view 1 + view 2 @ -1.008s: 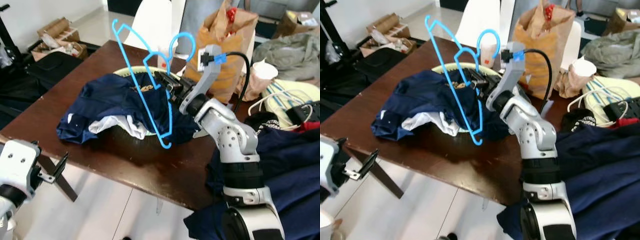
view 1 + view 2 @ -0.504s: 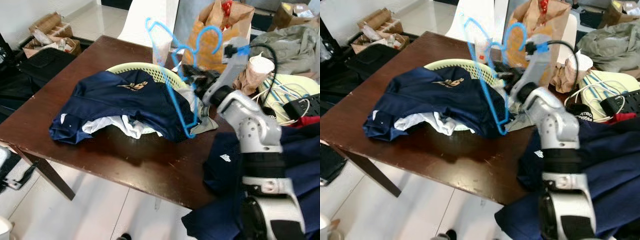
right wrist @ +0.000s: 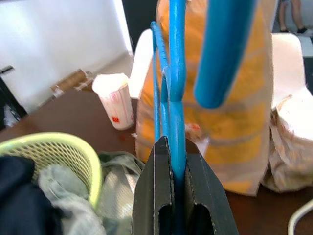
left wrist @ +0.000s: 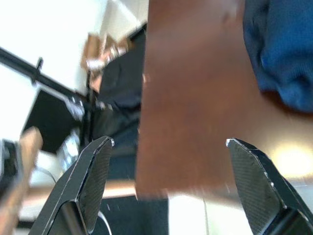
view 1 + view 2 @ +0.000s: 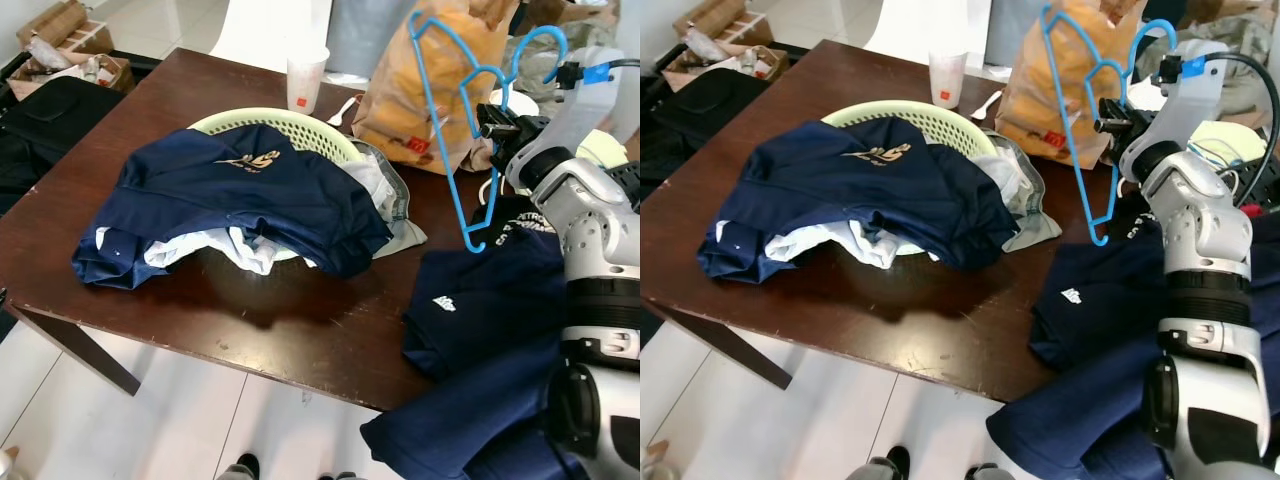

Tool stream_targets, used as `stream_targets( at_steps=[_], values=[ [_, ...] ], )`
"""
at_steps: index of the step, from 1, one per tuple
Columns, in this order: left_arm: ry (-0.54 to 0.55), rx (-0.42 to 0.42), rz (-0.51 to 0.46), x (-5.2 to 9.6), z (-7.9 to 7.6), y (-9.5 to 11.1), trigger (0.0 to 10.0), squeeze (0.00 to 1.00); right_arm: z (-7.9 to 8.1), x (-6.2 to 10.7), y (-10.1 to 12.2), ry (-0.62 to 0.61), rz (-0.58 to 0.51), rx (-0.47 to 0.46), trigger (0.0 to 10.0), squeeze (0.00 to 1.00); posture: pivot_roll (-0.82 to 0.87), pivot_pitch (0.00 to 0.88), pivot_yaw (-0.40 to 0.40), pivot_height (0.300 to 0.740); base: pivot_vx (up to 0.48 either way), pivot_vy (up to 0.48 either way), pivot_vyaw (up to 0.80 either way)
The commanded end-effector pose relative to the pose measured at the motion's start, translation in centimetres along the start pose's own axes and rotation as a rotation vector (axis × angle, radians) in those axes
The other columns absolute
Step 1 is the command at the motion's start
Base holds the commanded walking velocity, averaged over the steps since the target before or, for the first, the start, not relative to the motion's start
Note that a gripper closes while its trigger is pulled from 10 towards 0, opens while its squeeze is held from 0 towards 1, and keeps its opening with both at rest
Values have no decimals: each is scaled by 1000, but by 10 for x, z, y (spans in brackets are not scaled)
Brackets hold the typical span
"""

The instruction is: Hang hanger

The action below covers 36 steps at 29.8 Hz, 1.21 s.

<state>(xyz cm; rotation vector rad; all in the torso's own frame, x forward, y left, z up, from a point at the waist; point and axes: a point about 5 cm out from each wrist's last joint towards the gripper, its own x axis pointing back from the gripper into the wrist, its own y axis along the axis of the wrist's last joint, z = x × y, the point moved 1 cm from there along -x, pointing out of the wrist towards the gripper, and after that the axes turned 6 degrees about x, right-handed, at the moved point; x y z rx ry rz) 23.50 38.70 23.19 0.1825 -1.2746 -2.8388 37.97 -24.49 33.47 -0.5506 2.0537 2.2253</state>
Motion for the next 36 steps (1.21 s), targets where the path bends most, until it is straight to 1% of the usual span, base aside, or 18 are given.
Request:
stream_targets(
  at_steps=[1, 2, 5, 6, 8, 13, 14, 15, 17, 19, 23, 27, 29, 30, 31, 33, 35, 36],
  values=[
    [-33, -36, -7, -4, -1, 3, 10000, 0, -3, 5, 13, 63, -49, -83, 10000, 0, -71, 276, -124, 740, 0, 0, 0],
    [-33, -36, -7, -4, -1, 3, 10000, 0, -3, 5, 13, 63, -49, -83, 10000, 0, -71, 276, -124, 740, 0, 0, 0],
    [-64, -67, -40, -10, -2, 11, 10000, 0, 24, 21, 26, 448, -106, -268, 10000, 0, -70, 279, -126, 740, 0, 0, 0],
    [-64, -67, -40, -10, -2, 11, 10000, 0, 24, 21, 26, 448, -106, -268, 10000, 0, -70, 279, -126, 740, 0, 0, 0],
    [-70, -91, -39, -9, -2, 8, 10000, 0, 29, 33, 34, 596, -158, -346, 10000, 0, -69, 279, -126, 740, 0, 0, 0],
    [-72, -107, -32, -7, -1, 5, 10000, 0, 22, 33, 41, 572, -206, -392, 10000, 0, -68, 278, -126, 740, 0, 0, 0],
    [-107, -104, -33, -7, -5, 1, 10000, 0, 6, 27, 50, 456, -256, -408, 10000, 0, -73, 278, -125, 740, 0, 0, 0],
    [-128, -97, -43, -8, -8, 1, 10000, 0, 0, 24, 53, 397, -275, -412, 10000, 0, -77, 279, -125, 740, 0, 0, 0],
    [-128, -97, -43, -8, -8, 1, 10000, 0, 0, 24, 53, 397, -275, -412, 10000, 0, -77, 279, -125, 740, 0, 0, 0],
    [-163, -88, -58, -11, -12, 0, 10000, 0, -11, 21, 60, 319, -310, -426, 10000, 0, -89, 283, -129, 740, 0, 0, 0],
    [-193, -74, -83, -20, -18, -1, 10000, 0, -22, 23, 72, 286, -347, -449, 10000, 0, -103, 289, -132, 740, 0, 0, 0],
    [-185, -64, -102, -23, -18, 0, 10000, 0, -23, 25, 74, 299, -346, -445, 10000, 0, -121, 295, -133, 740, 0, 0, 0],
    [-172, -39, -118, -26, -18, 0, 10000, 0, -24, 26, 76, 307, -344, -441, 10000, 0, -128, 298, -136, 740, 0, 0, 0],
    [-151, 47, -171, -33, -19, 5, 10000, 0, -24, 31, 82, 331, -337, -432, 10000, 0, -156, 310, -142, 740, 0, 0, 0],
    [-151, 47, -171, -33, -19, 5, 10000, 0, -24, 31, 82, 331, -337, -432, 10000, 0, -156, 310, -142, 740, 0, 0, 0],
    [-142, 170, -219, -38, -21, 8, 10000, 0, -25, 31, 86, 336, -329, -418, 10000, 0, -161, 310, -143, 740, 0, 0, 0],
    [-141, 200, -232, -39, -21, 8, 10000, 0, -25, 30, 87, 334, -328, -417, 10000, 0, -161, 310, -143, 740, 0, 0, 0],
    [-141, 246, -261, -42, -23, 12, 10000, 0, -25, 30, 88, 329, -328, -417, 10000, 0, -170, 316, -148, 740, 0, 0, 0]
  ],
)
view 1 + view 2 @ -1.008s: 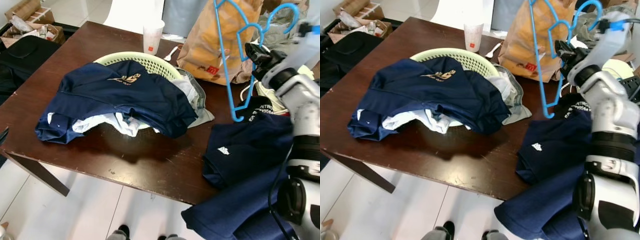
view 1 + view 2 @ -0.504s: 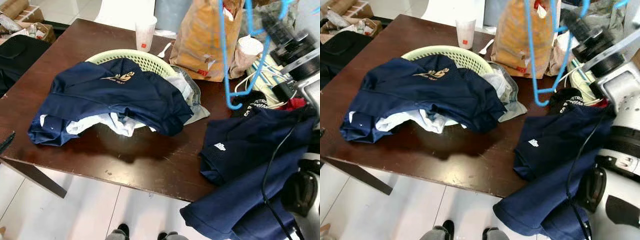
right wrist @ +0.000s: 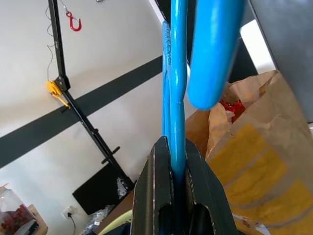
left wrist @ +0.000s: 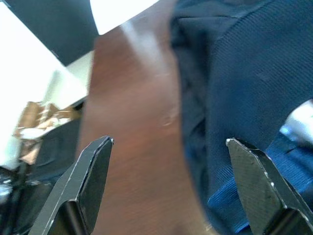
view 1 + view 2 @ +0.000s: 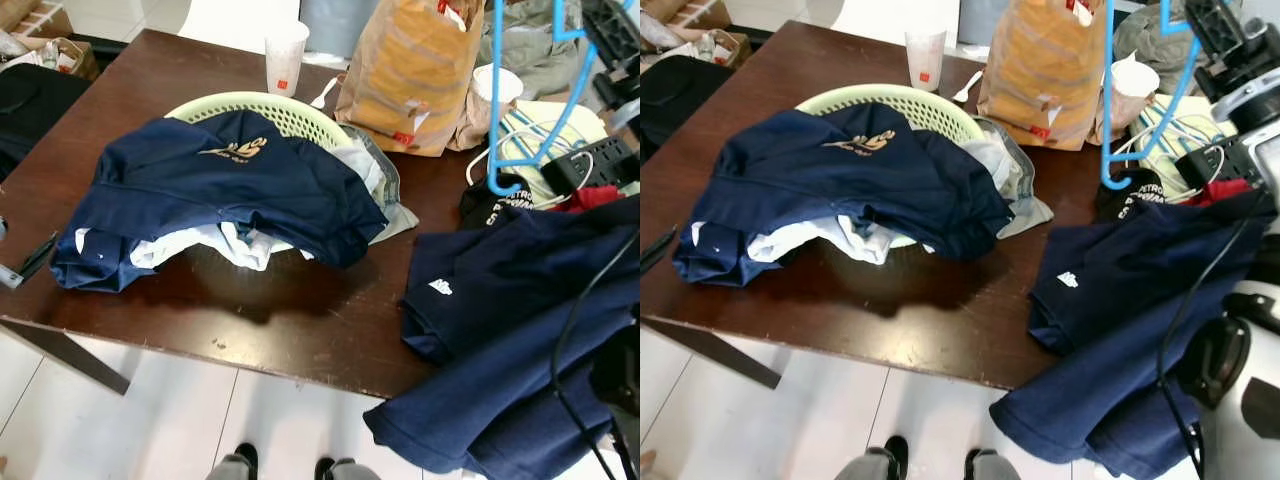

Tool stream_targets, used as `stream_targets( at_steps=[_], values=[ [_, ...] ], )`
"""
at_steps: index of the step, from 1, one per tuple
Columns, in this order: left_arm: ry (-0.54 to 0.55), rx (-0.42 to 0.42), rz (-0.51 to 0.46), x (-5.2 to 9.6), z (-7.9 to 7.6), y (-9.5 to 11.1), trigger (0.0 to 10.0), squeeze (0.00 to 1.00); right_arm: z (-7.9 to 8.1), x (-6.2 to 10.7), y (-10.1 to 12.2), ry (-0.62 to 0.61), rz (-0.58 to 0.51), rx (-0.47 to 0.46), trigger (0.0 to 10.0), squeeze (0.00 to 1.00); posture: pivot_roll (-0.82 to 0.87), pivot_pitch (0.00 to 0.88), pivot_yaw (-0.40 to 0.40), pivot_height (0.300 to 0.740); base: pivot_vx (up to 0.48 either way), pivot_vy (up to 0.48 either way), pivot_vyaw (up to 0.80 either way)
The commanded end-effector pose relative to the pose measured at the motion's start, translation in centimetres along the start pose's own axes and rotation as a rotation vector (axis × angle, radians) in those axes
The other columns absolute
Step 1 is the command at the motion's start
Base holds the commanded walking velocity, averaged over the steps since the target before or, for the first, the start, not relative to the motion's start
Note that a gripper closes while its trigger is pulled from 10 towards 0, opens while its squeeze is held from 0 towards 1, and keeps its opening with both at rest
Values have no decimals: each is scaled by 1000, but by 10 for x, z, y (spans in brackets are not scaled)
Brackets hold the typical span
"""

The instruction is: Hang hanger

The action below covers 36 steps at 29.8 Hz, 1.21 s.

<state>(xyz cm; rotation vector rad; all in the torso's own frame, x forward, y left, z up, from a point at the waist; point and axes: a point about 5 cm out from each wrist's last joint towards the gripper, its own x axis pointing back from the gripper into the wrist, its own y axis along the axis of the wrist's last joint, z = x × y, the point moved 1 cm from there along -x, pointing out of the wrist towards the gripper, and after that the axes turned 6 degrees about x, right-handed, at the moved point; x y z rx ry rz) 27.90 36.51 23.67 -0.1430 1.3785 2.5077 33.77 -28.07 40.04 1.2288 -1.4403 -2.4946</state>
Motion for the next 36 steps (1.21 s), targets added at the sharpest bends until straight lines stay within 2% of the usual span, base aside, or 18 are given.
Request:
stream_targets(
  at_steps=[1, 3, 4, 6, 7, 10, 14, 17, 19, 22, 24, 30, 31, 32, 36],
  values=[
    [4, 68, -8, 1, -4, -5, 10000, 0, 3, 0, 10, 13, -17, 16, 10000, 0, -170, 316, -148, 740, 0, 0, 0],
    [-25, 166, -44, -5, -13, -5, 10000, 0, 3, -2, 11, 10, -15, 16, 10000, 0, -174, 318, -149, 740, 0, 0, 0],
    [-25, 166, -44, -5, -13, -5, 10000, 0, 3, -2, 11, 10, -15, 16, 10000, 0, -174, 318, -149, 740, 0, 0, 0],
    [-75, 241, -41, -7, -23, -10, 10000, 0, 3, -4, 10, 13, 0, 24, 10000, 0, -174, 318, -149, 740, 0, 0, 0],
    [-75, 241, -41, -7, -23, -10, 10000, 0, 3, -4, 10, 13, 0, 24, 10000, 0, -174, 318, -149, 740, 0, 0, 0],
    [-144, 281, -34, -3, -36, -14, 10000, 0, 4, -4, 9, 8, 3, 17, 10000, 0, -172, 323, -145, 740, 0, 0, 0],
    [-165, 286, -30, 1, -40, -15, 10000, 0, 3, -3, 9, 3, 7, 19, 10000, 0, -167, 320, -144, 740, 0, 0, 0],
    [-196, 288, -7, 13, -42, -18, 10000, 0, -3, 2, 9, -20, 6, 15, 10000, 0, -158, 320, -135, 740, 0, 0, 0],
    [-196, 288, -7, 13, -42, -18, 10000, 0, -3, 2, 9, -20, 6, 15, 10000, 0, -158, 320, -135, 740, 0, 0, 0],
    [-206, 299, 30, 28, -54, -25, 10000, 0, -9, 6, 5, -38, 10, 11, 10000, 0, -134, 305, -127, 740, 0, 0, 0],
    [-205, 300, 40, 32, -57, -27, 10000, 0, -10, 7, 3, -39, 14, 11, 10000, 0, -134, 305, -127, 740, 0, 0, 0],
    [-140, 287, 67, 42, -59, -34, 10000, 0, -12, 9, -1, -43, 22, 7, 10000, 0, -123, 289, -130, 740, 0, 0, 0],
    [-99, 271, 67, 44, -56, -36, 10000, 0, -14, 10, -2, -45, 23, 5, 10000, 0, -123, 278, -130, 740, 0, 0, 0],
    [-65, 257, 61, 43, -52, -36, 10000, 0, -14, 11, -3, -43, 23, 3, 10000, 0, -122, 270, -128, 740, 0, 0, 0],
    [-46, 251, 56, 42, -49, -36, 10000, 0, -15, 12, -4, -42, 24, 2, 10000, 0, -122, 270, -128, 740, 0, 0, 0]
  ],
)
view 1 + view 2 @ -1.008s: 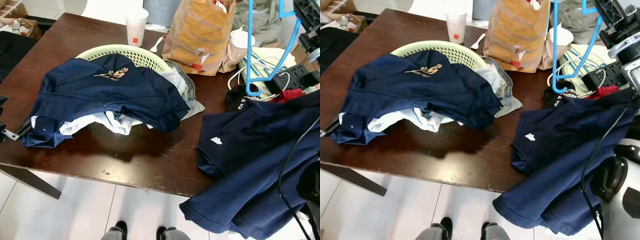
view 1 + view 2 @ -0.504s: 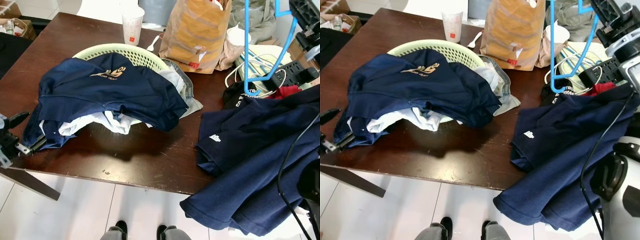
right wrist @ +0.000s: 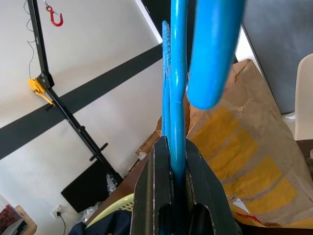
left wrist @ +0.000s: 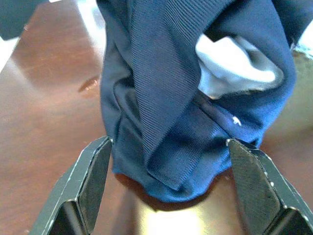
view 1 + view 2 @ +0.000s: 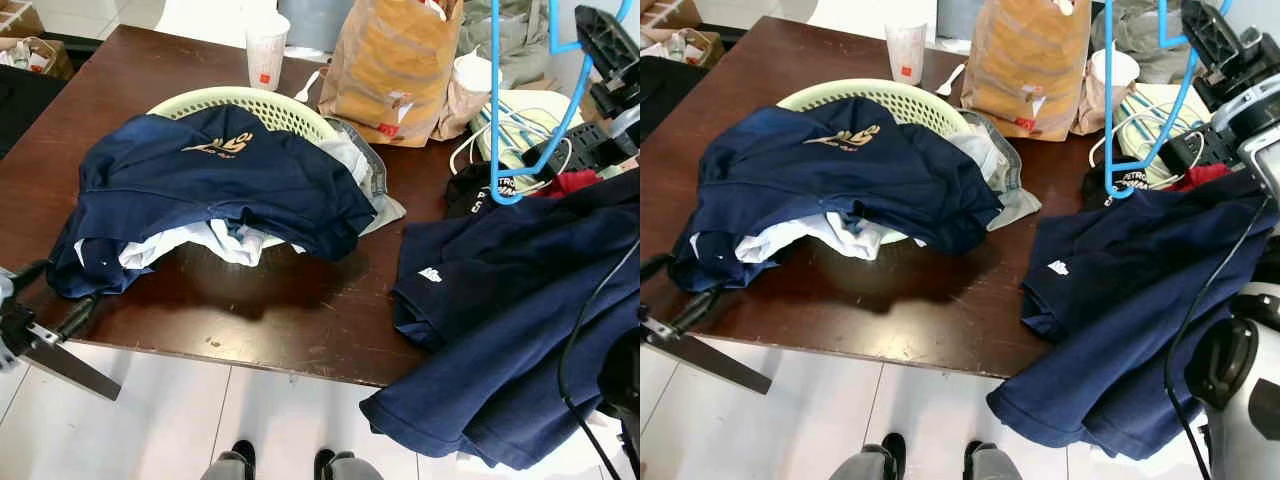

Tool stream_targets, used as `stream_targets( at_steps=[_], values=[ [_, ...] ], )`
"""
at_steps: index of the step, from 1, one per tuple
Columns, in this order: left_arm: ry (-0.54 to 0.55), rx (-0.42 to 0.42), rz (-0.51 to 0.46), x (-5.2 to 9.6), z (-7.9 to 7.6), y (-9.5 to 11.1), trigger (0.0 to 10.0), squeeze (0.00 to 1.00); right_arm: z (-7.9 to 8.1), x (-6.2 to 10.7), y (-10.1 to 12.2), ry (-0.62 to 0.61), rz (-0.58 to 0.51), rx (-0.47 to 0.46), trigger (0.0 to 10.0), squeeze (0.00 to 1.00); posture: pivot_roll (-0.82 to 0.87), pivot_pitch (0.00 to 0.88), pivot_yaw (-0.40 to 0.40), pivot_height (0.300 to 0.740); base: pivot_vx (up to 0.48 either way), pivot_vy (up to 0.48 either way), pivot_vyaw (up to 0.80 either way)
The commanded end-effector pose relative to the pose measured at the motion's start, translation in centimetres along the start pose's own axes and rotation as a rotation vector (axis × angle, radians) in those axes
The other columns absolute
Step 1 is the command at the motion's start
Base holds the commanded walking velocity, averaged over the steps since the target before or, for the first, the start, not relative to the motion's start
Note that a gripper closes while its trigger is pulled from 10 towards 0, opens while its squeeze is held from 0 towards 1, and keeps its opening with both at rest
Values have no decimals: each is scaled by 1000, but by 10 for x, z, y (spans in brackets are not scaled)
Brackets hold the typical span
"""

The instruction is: Hang hanger

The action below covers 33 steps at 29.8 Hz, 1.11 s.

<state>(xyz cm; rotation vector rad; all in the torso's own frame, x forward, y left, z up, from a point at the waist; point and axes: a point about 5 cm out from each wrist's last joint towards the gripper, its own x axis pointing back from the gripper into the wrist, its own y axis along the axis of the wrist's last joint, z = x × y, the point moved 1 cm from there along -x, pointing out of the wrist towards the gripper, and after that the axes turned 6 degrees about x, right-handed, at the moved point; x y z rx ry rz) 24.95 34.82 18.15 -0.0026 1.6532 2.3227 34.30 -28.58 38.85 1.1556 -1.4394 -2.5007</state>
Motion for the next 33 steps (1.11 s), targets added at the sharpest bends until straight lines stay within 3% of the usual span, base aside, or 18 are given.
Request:
stream_targets(
  at_steps=[1, 9, 20, 21, 23, 24, 25, 26, 28, 29, 33],
  values=[
    [16, 10, 26, 5, -2, -9, 10000, 0, -4, 6, 4, -14, -16, 13, 10000, 0, -122, 270, -128, 740, 0, 0, 0],
    [65, -12, -15, -7, 7, 3, 10000, 0, 1, 6, -6, -1, 27, 55, 10000, 0, -141, 267, -136, 740, 0, 0, 0],
    [78, 15, -3, -14, 1, -5, 10000, 0, 5, 8, -5, 15, 63, 86, 10000, 0, -164, 272, -149, 740, 0, 0, 0],
    [81, 26, 2, -16, -1, -8, 9333, 0, 5, 8, -5, 19, 80, 104, 10000, 0, -168, 272, -148, 740, 0, 0, 0],
    [81, 26, 2, -16, -1, -8, 9333, 0, 5, 8, -5, 19, 80, 104, 10000, 0, -168, 272, -148, 740, 0, 0, 0],
    [65, 21, 19, -18, -5, -12, 0, 0, 3, 7, -5, 10, 66, 72, 10000, 0, -168, 276, -151, 740, 0, 0, 0],
    [65, 21, 19, -18, -5, -12, 0, 0, 3, 7, -5, 10, 66, 72, 10000, 0, -168, 276, -151, 740, 0, 0, 0],
    [62, 28, 26, -20, -8, -15, 0, 0, 5, 8, -3, 25, 91, 140, 10000, 0, -172, 276, -152, 740, 0, 0, 0],
    [62, 28, 26, -20, -8, -15, 0, 0, 5, 8, -3, 25, 91, 140, 10000, 0, -172, 276, -152, 740, 0, 0, 0],
    [65, 27, 32, -19, -9, -17, 0, 0, 4, 7, 0, 3, 61, 87, 10000, 0, -182, 275, -156, 740, 0, 0, 0],
    [80, 20, 41, -18, -7, -19, 0, 0, 6, 5, 1, 1, 67, 103, 10000, 0, -182, 287, -156, 740, 0, 0, 0]
  ],
)
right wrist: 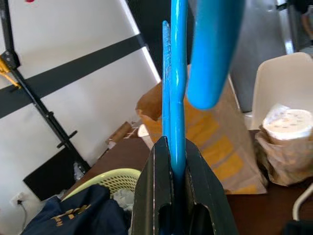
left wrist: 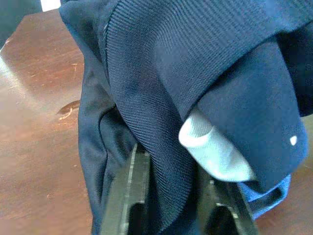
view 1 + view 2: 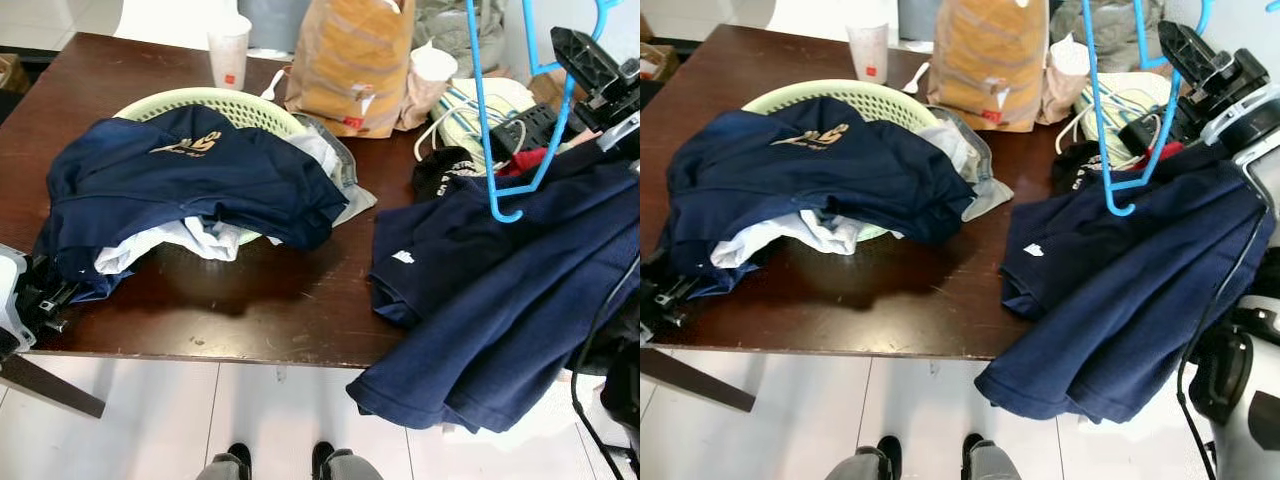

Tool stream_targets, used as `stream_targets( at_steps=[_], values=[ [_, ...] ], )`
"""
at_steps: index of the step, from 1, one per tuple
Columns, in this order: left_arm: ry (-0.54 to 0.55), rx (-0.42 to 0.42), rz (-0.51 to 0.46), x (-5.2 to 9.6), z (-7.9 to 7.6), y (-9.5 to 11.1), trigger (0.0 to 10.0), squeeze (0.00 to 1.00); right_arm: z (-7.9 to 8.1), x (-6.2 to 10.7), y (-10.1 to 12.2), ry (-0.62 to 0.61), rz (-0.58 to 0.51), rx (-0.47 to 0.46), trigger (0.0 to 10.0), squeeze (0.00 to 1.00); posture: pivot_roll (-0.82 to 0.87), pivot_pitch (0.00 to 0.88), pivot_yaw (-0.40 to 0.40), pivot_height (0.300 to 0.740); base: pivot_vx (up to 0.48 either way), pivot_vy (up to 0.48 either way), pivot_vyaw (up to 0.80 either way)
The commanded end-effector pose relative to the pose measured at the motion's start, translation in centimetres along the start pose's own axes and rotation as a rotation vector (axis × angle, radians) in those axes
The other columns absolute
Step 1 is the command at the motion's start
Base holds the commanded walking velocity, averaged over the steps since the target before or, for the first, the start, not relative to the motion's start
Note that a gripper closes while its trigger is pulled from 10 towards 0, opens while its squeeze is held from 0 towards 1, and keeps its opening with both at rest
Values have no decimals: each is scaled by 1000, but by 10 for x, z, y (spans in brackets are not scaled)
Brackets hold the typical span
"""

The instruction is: Hang hanger

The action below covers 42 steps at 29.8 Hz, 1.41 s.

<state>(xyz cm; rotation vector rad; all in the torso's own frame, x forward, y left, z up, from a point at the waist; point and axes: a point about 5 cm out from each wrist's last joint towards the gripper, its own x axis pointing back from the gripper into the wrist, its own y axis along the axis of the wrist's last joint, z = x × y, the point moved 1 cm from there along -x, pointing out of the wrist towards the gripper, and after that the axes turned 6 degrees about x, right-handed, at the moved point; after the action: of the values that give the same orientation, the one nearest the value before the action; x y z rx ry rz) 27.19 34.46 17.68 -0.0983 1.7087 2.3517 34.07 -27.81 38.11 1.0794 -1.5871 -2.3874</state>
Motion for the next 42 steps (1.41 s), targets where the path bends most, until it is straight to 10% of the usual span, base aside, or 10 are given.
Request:
stream_targets(
  at_steps=[1, 10, 14, 20, 22, 23, 26, 27, 33, 42],
  values=[
    [6, 4, 38, 5, -3, -11, 0, 0, 1, 3, 11, -7, -20, 25, 10000, 0, -182, 287, -156, 740, 0, 0, 0],
    [92, -61, 6, 10, 9, -2, 0, 0, 6, 2, -5, 29, 1, 22, 10000, 0, -141, 244, -132, 740, 0, 0, 0],
    [328, -185, -268, 14, 56, 103, 0, 0, 8, -2, -40, 70, -23, -56, 10000, 0, -64, 180, -108, 740, 0, 0, 0],
    [357, -198, -384, 19, 64, 153, 0, 0, 11, -7, -49, 98, -35, -84, 10000, 0, -19, 152, -101, 740, 0, 0, 0],
    [288, -183, -503, 28, 59, 207, 196, 0, 15, -14, -56, 125, -66, -113, 10000, 0, 32, 106, -100, 740, 0, 0, 0],
    [253, -140, -595, 32, 54, 239, 3804, 0, 17, -18, -57, 139, -89, -131, 10000, 0, 52, 90, -102, 740, 0, 0, 0],
    [253, -140, -595, 32, 54, 239, 3804, 0, 17, -18, -57, 139, -89, -131, 10000, 0, 52, 90, -102, 740, 0, 0, 0],
    [229, -111, -649, 36, 49, 258, 10000, 0, 18, -20, -58, 146, -105, -142, 10000, 0, 52, 90, -102, 740, 0, 0, 0],
    [30, -12, -666, 4, 6, 306, 10000, 0, 28, -30, -70, 172, -163, -175, 10000, 0, 111, 1, -63, 740, -240, 0, 0],
    [-176, 145, -654, -29, -49, 299, 10000, 0, 36, -30, -76, 189, -200, -187, 10000, 0, 85, 0, -37, 740, -480, 0, 0]
  ],
)
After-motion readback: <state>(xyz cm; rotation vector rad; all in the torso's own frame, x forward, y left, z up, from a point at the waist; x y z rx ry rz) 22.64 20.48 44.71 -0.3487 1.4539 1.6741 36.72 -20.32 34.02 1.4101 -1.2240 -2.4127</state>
